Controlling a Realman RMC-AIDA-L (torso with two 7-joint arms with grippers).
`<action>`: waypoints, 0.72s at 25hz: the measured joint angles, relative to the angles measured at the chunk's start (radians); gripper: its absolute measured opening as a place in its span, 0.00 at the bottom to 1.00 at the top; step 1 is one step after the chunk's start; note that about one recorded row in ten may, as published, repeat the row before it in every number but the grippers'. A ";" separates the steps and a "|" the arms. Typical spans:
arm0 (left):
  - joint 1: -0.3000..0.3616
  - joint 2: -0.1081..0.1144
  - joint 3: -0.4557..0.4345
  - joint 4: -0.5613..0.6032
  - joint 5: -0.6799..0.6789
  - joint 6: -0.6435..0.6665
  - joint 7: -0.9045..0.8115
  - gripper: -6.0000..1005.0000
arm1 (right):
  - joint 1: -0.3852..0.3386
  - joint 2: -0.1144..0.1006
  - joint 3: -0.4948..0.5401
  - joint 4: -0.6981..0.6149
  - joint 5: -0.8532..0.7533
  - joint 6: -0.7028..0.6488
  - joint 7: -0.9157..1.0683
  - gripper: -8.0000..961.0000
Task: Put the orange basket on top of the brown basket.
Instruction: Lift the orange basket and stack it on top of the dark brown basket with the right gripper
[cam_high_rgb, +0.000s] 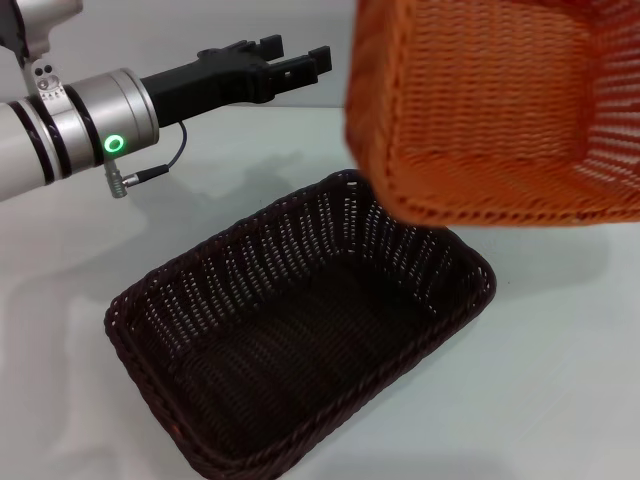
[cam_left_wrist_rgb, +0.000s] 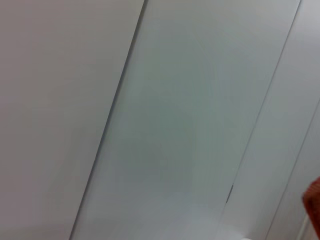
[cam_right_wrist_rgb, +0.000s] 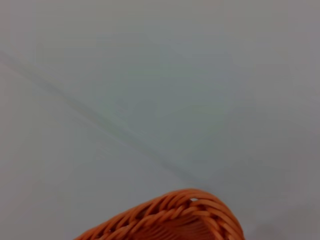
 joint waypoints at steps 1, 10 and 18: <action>0.000 0.000 0.000 0.000 0.000 0.000 0.000 0.86 | 0.000 0.000 0.000 0.000 0.000 0.000 0.000 0.20; -0.009 -0.001 0.000 0.002 0.000 0.009 0.000 0.86 | 0.057 0.056 -0.177 -0.009 -0.001 -0.028 -0.084 0.20; -0.009 -0.002 0.006 0.005 0.000 0.010 0.000 0.86 | 0.099 0.072 -0.301 0.003 -0.057 -0.002 -0.104 0.25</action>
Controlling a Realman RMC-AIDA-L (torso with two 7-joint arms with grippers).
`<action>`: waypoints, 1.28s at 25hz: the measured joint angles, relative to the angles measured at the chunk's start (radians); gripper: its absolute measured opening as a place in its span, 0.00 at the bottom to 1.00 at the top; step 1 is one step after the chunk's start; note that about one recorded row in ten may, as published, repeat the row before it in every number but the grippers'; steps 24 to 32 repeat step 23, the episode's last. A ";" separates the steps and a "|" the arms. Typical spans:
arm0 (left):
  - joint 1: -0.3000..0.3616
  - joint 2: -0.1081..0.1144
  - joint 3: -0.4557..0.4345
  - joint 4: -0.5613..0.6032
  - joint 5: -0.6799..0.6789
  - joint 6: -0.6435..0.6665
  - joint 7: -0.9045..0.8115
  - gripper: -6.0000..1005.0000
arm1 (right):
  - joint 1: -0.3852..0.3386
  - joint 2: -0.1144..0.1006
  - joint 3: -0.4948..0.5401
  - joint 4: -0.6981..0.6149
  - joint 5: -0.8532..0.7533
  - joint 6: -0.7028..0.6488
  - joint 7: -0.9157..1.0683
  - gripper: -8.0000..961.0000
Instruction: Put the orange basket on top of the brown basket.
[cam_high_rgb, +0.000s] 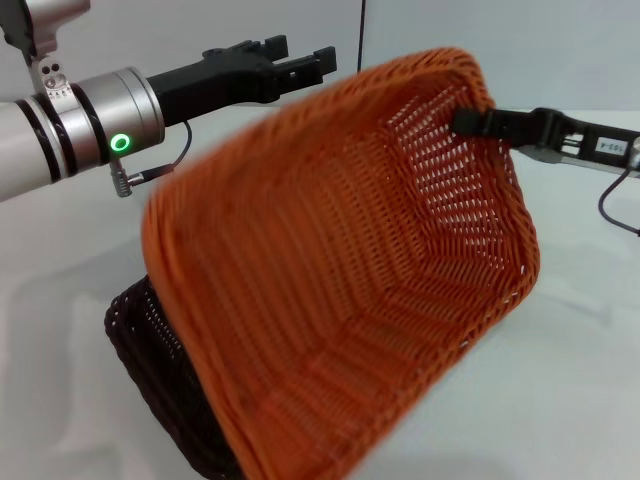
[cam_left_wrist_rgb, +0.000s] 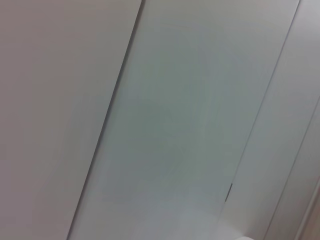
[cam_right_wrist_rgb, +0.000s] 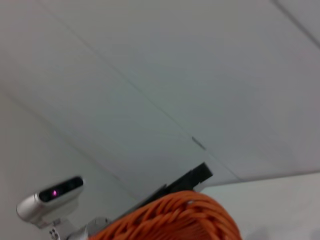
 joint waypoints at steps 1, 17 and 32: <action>0.000 0.000 0.000 0.000 0.000 0.000 0.000 0.86 | 0.002 0.001 -0.002 0.000 -0.003 0.000 0.000 0.27; 0.005 0.000 0.003 0.003 -0.002 -0.005 0.000 0.86 | -0.090 -0.023 0.097 -0.001 -0.004 0.048 -0.070 0.69; 0.021 0.000 -0.004 0.004 -0.057 -0.007 0.020 0.86 | -0.144 0.014 0.298 -0.028 0.028 0.062 -0.316 0.74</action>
